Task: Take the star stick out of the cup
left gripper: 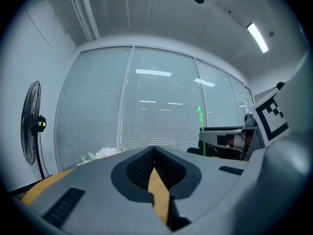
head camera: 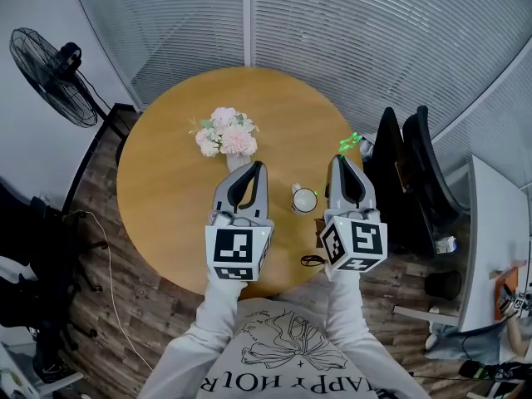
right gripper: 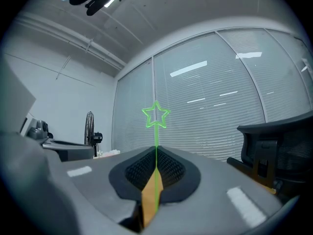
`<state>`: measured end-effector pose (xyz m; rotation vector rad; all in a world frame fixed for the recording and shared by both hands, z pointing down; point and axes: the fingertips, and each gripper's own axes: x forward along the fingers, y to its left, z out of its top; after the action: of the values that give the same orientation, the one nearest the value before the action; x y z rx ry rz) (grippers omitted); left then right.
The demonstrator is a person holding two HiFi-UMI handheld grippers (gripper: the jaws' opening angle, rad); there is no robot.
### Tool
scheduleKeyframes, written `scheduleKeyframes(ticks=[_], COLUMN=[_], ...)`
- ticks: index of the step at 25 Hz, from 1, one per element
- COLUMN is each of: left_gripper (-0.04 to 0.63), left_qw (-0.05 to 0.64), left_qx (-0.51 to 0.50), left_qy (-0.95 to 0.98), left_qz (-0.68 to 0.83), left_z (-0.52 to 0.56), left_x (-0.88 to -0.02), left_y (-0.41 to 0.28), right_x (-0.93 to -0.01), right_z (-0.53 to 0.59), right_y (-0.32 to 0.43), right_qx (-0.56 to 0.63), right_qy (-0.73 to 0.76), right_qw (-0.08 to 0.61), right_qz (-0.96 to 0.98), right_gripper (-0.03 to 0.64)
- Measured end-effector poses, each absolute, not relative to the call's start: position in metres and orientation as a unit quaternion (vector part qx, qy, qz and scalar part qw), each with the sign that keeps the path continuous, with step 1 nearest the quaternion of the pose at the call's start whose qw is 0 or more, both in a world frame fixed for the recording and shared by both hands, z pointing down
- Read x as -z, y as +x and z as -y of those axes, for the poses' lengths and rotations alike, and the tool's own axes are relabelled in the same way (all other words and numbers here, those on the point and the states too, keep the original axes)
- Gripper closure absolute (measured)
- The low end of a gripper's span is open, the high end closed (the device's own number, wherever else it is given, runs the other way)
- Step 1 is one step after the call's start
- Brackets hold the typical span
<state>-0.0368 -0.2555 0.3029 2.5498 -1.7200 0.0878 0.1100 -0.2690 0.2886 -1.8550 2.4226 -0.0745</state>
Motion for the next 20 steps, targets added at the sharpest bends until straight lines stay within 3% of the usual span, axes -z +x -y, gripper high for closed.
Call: scheduleKeyframes(ticks=[20], left_gripper=[0.589], left_qw=[0.027], left_qx=[-0.026], left_qy=[0.834], left_qz=[0.551], left_z=[0.2509], left_x=[-0.2967], left_y=[-0.0335], right_x=[-0.2852], right_z=[0.2611], right_y=[0.1115], right_qx=[0.027], right_qy=[-0.61], right_qw=[0.05], right_qz=[-0.791], right_gripper=[0.601])
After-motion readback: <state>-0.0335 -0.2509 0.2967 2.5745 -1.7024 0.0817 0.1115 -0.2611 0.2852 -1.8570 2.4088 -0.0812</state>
